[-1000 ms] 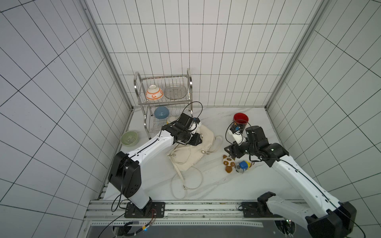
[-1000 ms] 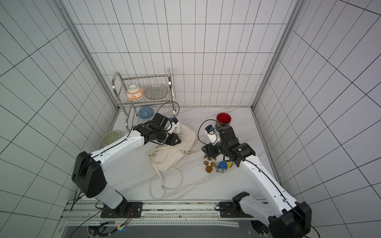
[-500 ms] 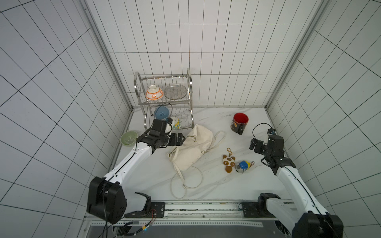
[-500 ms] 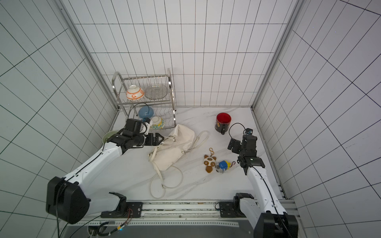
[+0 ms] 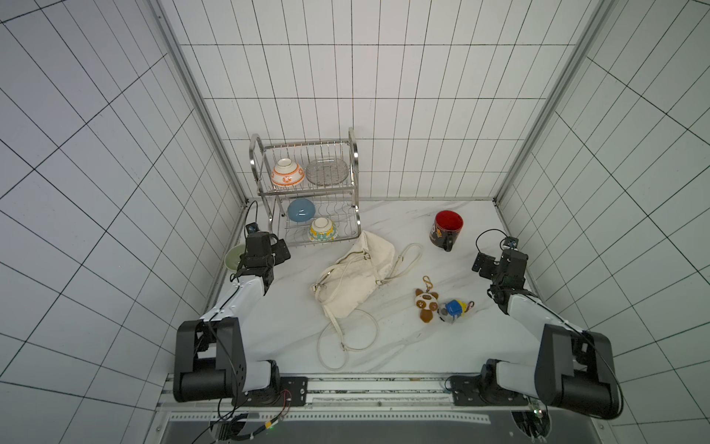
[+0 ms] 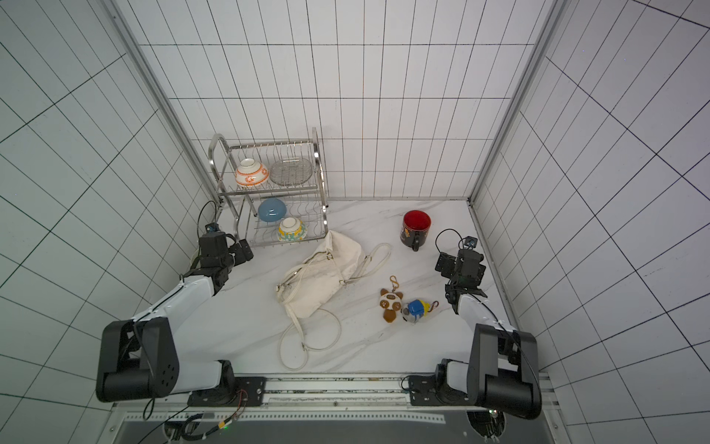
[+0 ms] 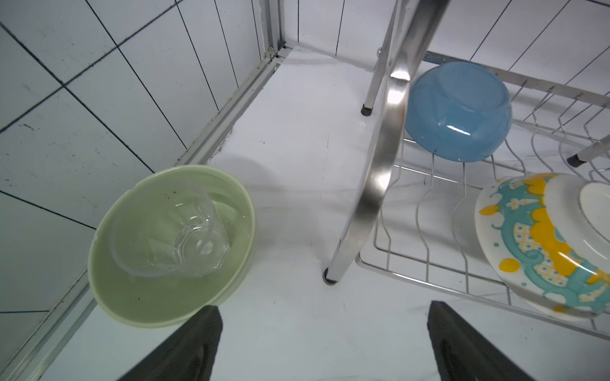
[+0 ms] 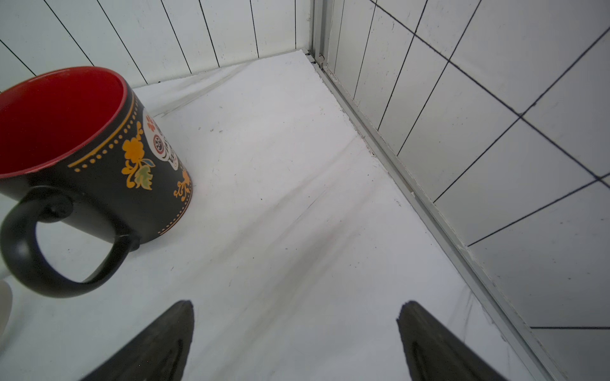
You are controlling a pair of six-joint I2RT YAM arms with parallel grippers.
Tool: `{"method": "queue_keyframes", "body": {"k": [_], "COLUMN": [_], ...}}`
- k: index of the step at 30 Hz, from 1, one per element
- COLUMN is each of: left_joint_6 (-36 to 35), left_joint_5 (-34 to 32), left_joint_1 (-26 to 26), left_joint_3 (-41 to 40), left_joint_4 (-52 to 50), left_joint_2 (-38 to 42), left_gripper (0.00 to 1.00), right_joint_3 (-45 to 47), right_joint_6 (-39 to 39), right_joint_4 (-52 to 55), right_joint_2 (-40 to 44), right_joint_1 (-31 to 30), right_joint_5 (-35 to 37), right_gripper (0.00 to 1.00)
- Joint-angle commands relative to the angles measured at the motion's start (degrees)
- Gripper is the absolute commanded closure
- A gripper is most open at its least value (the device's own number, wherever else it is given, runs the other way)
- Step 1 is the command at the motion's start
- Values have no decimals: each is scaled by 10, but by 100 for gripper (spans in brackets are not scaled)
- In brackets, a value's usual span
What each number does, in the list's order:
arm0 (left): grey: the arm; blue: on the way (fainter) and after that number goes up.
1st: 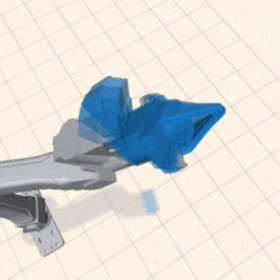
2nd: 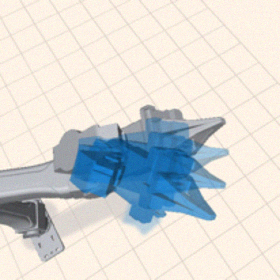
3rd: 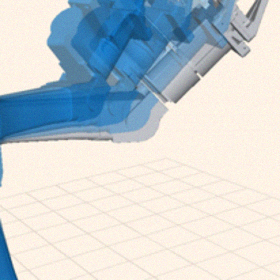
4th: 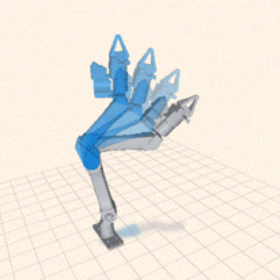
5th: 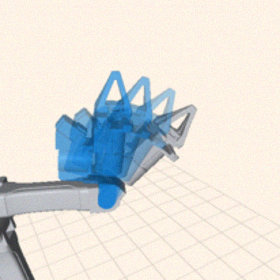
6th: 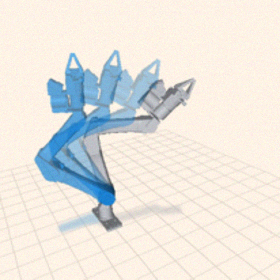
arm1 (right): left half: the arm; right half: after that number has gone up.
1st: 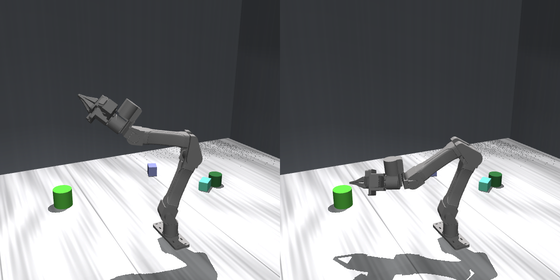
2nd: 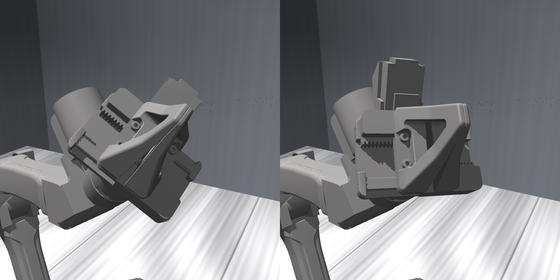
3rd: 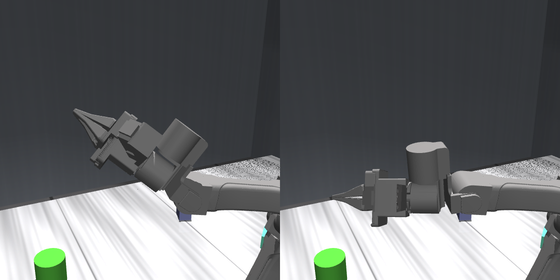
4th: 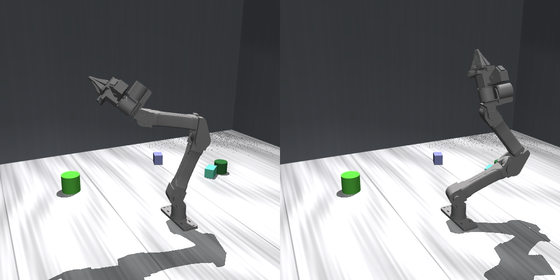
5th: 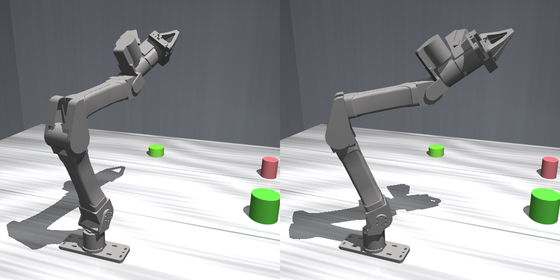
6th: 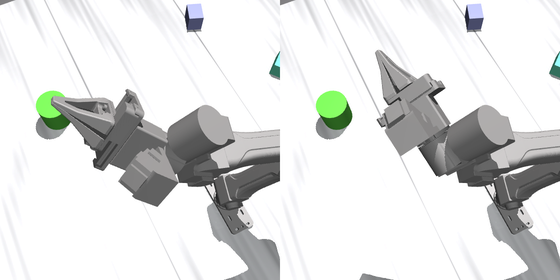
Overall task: Remove the decoration from the bag
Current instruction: Reset both arms
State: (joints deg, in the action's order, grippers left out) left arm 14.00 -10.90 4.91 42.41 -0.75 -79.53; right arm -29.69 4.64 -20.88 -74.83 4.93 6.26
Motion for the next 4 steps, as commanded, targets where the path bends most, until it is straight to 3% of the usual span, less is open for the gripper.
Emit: {"method": "queue_keyframes", "body": {"k": [1, 4], "left_joint_6": [-11, -17], "left_joint_5": [-16, -9], "left_joint_1": [7, 8], "left_joint_3": [-8, -22], "left_joint_4": [118, 147], "left_joint_2": [-16, -18], "left_gripper": [2, 2], "right_joint_3": [11, 12], "right_joint_6": [-21, -18], "right_joint_4": [-64, -66], "right_joint_2": [-3, -1], "right_joint_1": [9, 15], "right_joint_5": [-9, -16], "right_gripper": [0, 1]}}
